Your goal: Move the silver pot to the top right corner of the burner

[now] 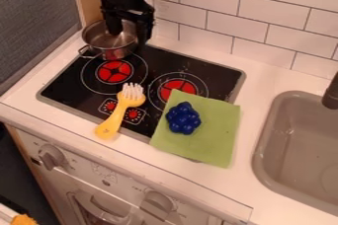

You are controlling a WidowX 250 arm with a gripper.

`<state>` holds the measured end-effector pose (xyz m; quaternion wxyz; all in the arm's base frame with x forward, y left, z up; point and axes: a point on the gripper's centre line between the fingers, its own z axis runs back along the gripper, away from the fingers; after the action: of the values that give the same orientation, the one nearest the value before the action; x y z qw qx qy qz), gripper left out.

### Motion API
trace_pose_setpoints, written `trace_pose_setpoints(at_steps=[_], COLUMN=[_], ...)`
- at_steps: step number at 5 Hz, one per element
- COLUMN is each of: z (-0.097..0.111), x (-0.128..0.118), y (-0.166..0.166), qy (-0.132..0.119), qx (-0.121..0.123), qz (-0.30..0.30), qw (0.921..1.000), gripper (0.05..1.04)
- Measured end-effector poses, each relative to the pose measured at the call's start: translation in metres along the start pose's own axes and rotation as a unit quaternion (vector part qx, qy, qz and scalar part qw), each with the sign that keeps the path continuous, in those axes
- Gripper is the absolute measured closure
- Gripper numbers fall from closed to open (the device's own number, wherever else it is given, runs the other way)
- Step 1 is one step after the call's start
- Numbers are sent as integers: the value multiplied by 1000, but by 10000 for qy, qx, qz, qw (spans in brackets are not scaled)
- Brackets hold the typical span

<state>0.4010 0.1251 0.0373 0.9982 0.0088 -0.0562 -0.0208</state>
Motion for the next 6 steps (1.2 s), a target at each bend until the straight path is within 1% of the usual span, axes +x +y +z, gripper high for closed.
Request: trace_pose_setpoints(at_steps=[1,2,3,4,5,6], z=[-22,-25,-28,-27,-13,19], x=[-2,1,-1,-3,-8,-8], y=[-5,-14,-16,-16,-16,-30], qy=[245,268,261,360,328,62], qx=[-135,-146,-101,-22,86,143], qz=[-2,-98,-74,-17,26,1], qw=[9996,9995,9996,9993,9994,9999], gripper=[133,412,711,911,991,1005])
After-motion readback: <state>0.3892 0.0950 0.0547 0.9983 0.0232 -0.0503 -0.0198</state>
